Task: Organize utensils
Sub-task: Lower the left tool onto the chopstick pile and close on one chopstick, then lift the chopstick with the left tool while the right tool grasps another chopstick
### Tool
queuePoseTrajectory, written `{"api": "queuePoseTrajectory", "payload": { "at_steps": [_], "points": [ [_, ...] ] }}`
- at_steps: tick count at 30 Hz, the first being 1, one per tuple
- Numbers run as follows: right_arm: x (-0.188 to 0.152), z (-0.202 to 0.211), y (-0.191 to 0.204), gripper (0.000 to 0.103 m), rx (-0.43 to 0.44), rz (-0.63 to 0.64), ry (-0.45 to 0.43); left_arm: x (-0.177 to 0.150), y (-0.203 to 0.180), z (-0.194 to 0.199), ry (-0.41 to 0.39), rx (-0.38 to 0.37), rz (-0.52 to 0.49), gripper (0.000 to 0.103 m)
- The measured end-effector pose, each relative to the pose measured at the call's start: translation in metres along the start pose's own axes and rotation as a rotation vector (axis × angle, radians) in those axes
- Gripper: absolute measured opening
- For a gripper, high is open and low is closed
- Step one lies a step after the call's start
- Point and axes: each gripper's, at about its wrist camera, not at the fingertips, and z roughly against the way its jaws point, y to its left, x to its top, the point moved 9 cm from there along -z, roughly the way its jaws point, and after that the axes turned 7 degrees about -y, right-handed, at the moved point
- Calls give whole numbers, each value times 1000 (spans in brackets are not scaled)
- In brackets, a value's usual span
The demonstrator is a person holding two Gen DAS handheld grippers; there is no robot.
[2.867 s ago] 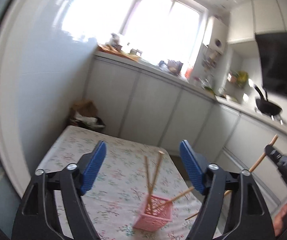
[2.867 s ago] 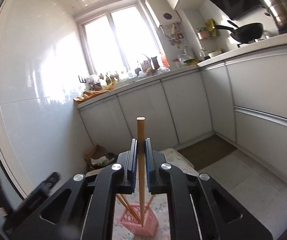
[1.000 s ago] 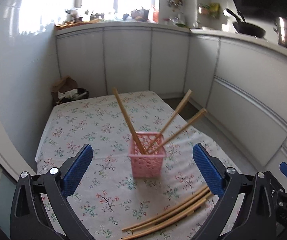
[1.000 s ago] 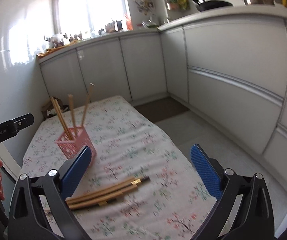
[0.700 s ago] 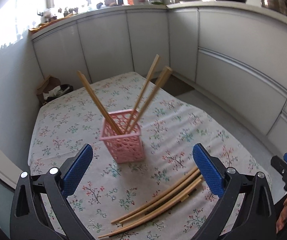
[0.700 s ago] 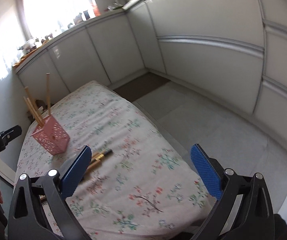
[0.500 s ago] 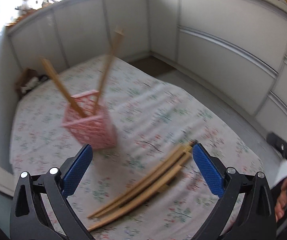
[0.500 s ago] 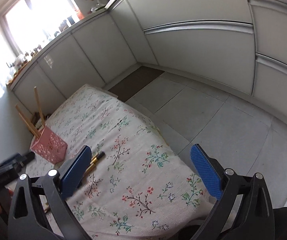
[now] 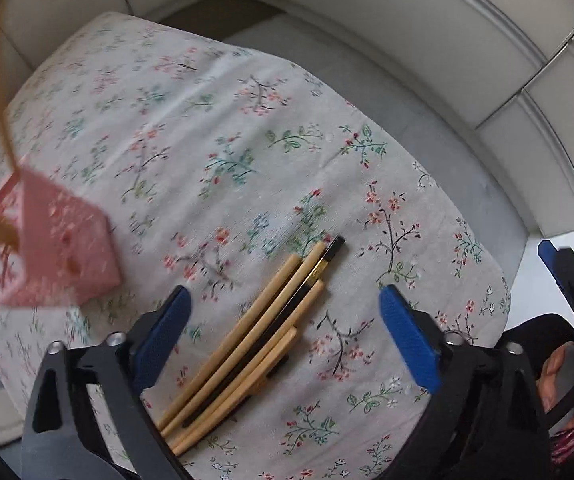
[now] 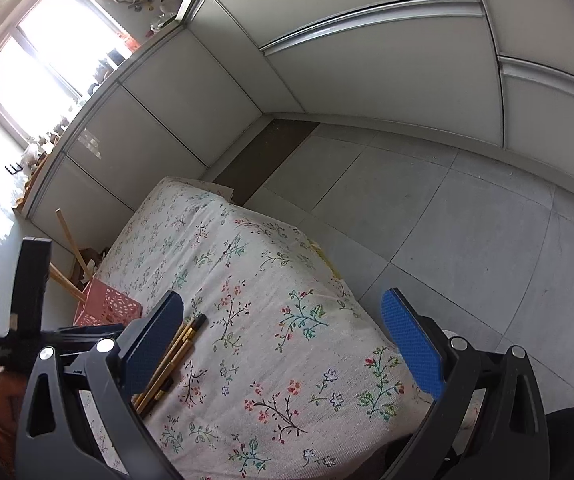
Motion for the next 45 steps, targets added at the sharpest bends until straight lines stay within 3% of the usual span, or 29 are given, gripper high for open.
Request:
{"api": "queuePoseTrajectory", "payload": {
  "at_steps": [2,7,10,14,24,27,29,33,39,42,45],
  "points": [
    [1,0,-1,97,1,1,0,5,-2,-3,24,4,-16,65],
    [4,-2,-6,97,2,-10,9,0,3,-20,95,58,-51,59],
    [5,-4,-11,97,2,-35,18,-3,9,-26,128,83,-68,44],
    [5,-5,-12,97,9,-49,24,-8,13,-32,160,91,-82,34],
    [4,-7,-11,97,7,-37,21,-7,13,-40,160,82,-131,28],
    [3,-8,-9,97,5,-28,25,-18,9,-48,201,108,-227,28],
    [2,-8,-9,97,3,-27,28,-19,-2,-52,196,84,-273,24],
    [2,-8,-9,97,4,-22,29,-18,4,-49,191,26,-167,17],
    [-1,-10,-9,97,-19,-13,51,-29,15,-38,32,57,65,15],
    [-15,-18,-7,96,-39,11,138,-35,21,-29,-67,8,218,15],
    [-33,-25,1,96,-71,71,231,-39,24,-6,-178,-17,238,13]
  ]
}}
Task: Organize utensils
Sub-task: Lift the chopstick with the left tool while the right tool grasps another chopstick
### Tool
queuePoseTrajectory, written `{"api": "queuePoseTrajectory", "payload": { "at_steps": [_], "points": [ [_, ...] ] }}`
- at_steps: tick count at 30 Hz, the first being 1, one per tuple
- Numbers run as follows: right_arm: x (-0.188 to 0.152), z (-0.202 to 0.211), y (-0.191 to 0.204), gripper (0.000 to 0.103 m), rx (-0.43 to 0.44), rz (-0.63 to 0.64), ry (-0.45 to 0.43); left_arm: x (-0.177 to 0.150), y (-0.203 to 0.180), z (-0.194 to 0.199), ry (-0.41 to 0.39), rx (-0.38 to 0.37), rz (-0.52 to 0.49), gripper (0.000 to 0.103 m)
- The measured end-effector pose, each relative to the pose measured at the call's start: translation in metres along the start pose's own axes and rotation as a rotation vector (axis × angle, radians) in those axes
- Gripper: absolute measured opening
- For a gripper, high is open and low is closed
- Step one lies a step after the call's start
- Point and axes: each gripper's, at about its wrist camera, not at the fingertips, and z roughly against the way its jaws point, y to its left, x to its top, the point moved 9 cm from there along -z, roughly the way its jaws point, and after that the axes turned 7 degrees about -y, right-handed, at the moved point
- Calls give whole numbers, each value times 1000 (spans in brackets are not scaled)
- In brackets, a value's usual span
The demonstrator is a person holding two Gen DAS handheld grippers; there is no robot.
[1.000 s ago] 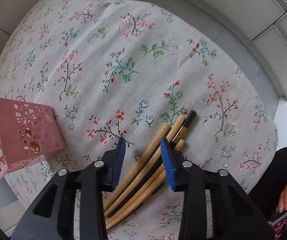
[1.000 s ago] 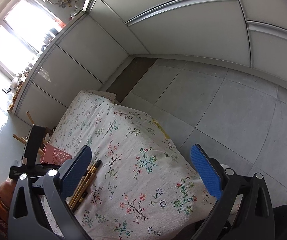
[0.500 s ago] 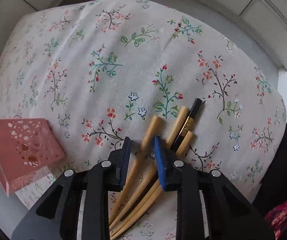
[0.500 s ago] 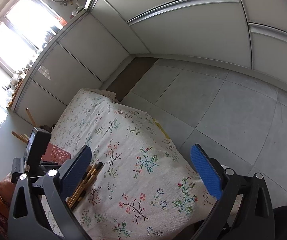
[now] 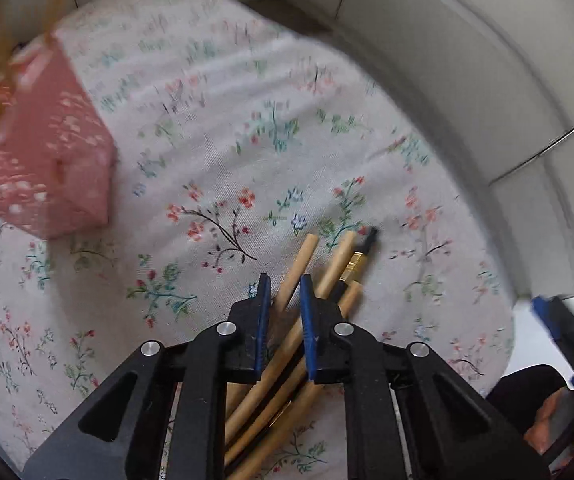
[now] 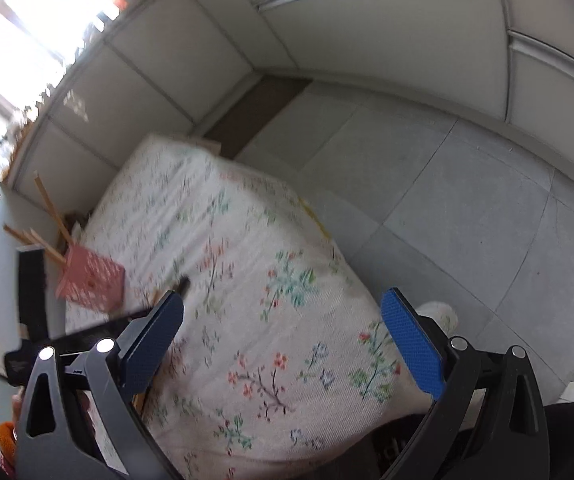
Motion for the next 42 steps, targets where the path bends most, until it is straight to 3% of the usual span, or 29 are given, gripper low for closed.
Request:
{"api": "queuePoseTrajectory", "payload": {
  "at_steps": [5,9,12,14,18,22,31,33,34,35,36,38,39,40,42],
  "points": [
    [-30,-21,31,96,-27,-11,169,-3,7,67,-177,-16,-32,12],
    [-45,-35,57,96,-91,13,227,-18,11,114,-274,-39,-23,11],
    [-59,-46,77,84,-130,30,287,-19,21,141,-366,-58,-17,11],
    [-69,-54,91,69,-163,57,323,-21,27,171,-447,-73,-5,10],
    [-74,-65,109,62,-214,86,327,-16,46,213,-574,-103,41,10],
    [-77,-74,120,59,-268,114,341,-19,54,235,-623,-128,68,10],
    [-89,-84,142,59,-368,196,346,-20,69,240,-646,-126,101,8],
    [-91,-86,150,47,-376,239,336,-20,73,239,-645,-119,110,8],
    [-91,-86,152,29,-381,262,328,-20,74,238,-642,-111,108,8],
    [-92,-86,154,18,-371,266,330,-21,75,235,-629,-104,107,8],
    [-92,-86,154,17,-352,270,338,-21,78,230,-611,-101,115,8],
    [-91,-84,150,11,-307,275,362,-22,87,206,-504,-123,154,12],
    [-90,-83,146,11,-277,271,386,-24,94,180,-400,-121,176,14],
    [-87,-81,137,10,-266,273,404,-25,99,166,-356,-103,187,15],
    [-81,-80,126,10,-241,281,425,-31,108,115,-197,-43,197,16]
  ]
}}
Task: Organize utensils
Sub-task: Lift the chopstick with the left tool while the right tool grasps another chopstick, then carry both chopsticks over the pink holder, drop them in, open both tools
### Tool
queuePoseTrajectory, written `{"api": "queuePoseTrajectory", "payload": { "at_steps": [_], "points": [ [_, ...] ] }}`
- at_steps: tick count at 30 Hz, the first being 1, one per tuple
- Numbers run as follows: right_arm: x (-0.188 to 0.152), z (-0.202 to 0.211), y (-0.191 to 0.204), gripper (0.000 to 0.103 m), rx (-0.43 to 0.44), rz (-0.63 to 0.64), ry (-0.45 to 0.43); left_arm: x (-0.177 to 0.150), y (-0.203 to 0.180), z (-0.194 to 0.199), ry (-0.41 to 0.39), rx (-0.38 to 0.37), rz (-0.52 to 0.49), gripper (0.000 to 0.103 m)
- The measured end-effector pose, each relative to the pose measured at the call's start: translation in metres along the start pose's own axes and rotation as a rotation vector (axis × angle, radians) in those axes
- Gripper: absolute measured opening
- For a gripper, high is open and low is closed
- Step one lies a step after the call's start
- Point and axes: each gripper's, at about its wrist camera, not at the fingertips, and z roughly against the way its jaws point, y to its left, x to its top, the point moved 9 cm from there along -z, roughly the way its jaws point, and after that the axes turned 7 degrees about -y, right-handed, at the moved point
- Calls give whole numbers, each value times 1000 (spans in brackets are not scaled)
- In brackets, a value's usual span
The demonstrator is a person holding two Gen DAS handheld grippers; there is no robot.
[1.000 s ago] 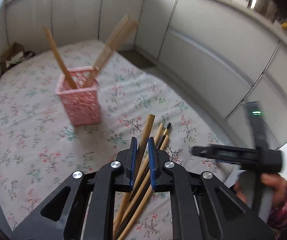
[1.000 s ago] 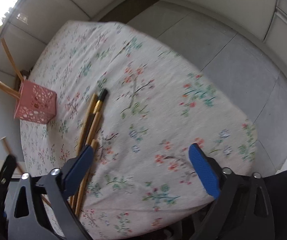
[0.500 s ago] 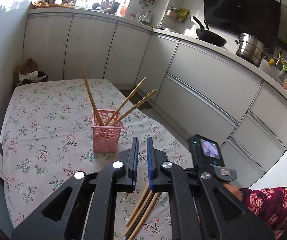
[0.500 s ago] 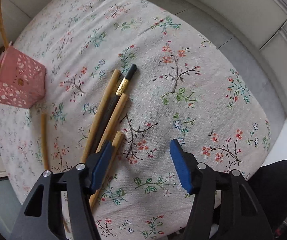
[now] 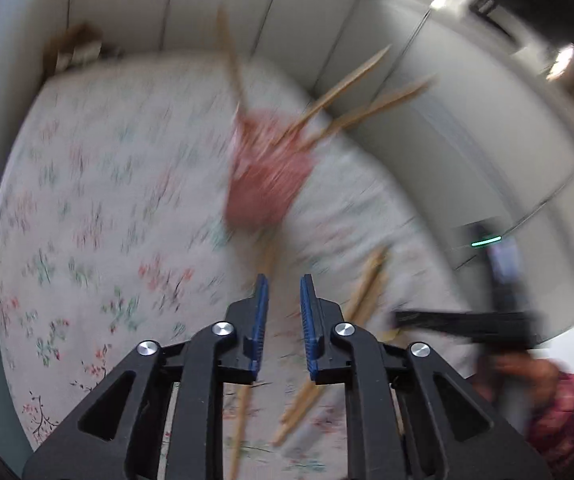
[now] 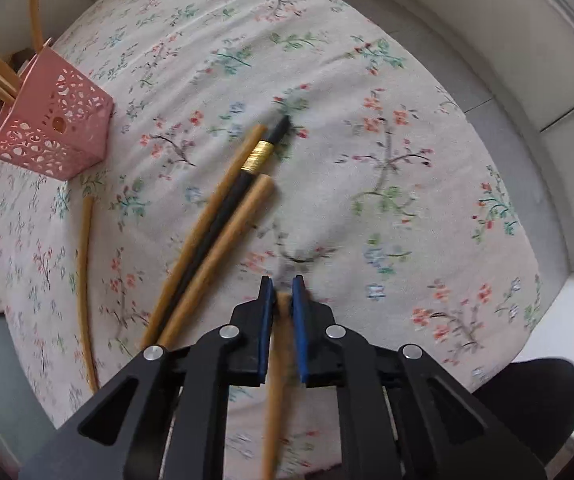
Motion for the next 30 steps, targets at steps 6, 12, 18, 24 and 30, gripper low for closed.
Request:
{"api": "queuePoseTrajectory", "payload": {
  "at_steps": [6,12,18,24,30],
  "points": [
    [4,-6,-20,10,97,3,58,-24,1,-65,178,84,-26,16],
    [13,-4,-28,12,140,5,87,-17,-5,-97,233,198,-150,23],
    [4,2,-40,12,163,-20,82,-19,-13,-103,217,205,-245,7],
    [1,26,-44,8,194,-46,-22,-19,-10,-77,110,191,-222,6],
    [15,70,-48,8,301,-40,-175,2,-16,-16,-115,104,-137,6]
  ]
}}
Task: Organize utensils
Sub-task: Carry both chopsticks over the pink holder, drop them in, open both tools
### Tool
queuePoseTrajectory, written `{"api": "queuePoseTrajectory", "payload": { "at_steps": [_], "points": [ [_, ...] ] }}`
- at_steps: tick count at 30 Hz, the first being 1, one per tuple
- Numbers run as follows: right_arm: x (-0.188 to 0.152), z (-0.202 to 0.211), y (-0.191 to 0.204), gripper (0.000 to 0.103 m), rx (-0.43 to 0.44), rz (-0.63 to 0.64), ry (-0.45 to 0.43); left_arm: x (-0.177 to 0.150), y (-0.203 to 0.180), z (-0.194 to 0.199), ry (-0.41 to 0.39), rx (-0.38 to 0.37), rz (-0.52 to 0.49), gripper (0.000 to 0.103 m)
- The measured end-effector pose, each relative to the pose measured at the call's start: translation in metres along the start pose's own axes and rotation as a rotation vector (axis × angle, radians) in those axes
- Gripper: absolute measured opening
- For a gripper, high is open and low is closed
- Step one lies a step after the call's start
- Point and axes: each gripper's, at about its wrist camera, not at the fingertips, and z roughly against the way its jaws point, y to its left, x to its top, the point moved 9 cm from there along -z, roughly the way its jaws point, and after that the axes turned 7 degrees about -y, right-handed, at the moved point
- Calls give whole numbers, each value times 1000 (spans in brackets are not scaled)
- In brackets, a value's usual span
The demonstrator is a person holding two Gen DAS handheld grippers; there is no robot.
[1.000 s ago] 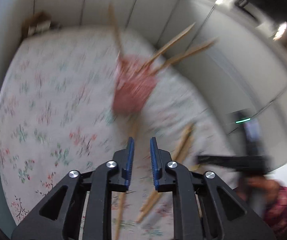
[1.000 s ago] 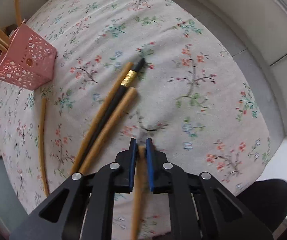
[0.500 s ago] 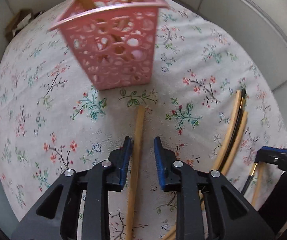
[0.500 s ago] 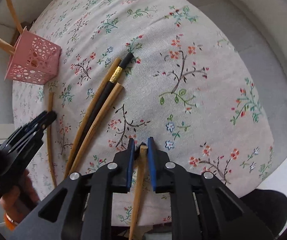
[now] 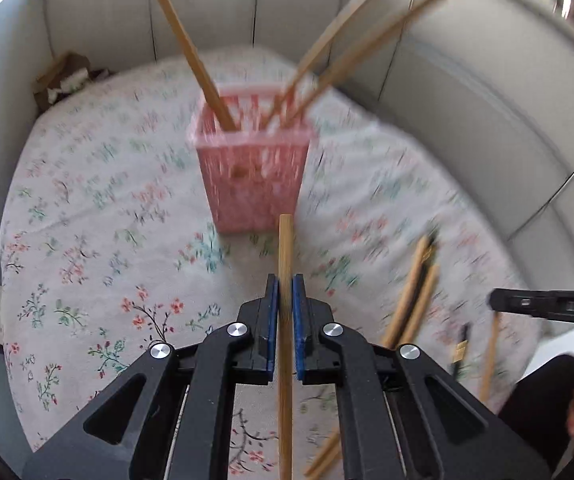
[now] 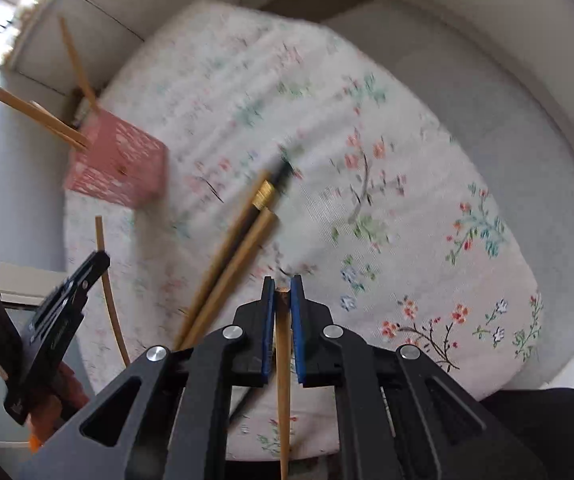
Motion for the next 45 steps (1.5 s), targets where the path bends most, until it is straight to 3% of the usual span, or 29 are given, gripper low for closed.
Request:
{"api": "queuePoseTrajectory", "payload": {
  "at_steps": [8,12,20,27,31,37,45],
  "points": [
    [10,89,36,8,74,193,-341,41,-40,81,-319,-75,58,6],
    [19,127,66,8,97,269,-462,52,-52,109,-404,-68,56,6],
    [55,171,93,8,195,256,-562,117,-36,161,-681,-46,167,6],
    [90,177,99,8,236,215,-610,185,-23,187,-974,99,184,6],
    [107,172,103,8,235,234,-623,210,-16,164,-1025,159,182,6],
    [133,152,101,8,235,244,-635,225,1,105,-1018,230,150,6],
    [148,121,102,9,252,227,-613,200,14,44,-944,273,121,11]
  ]
}}
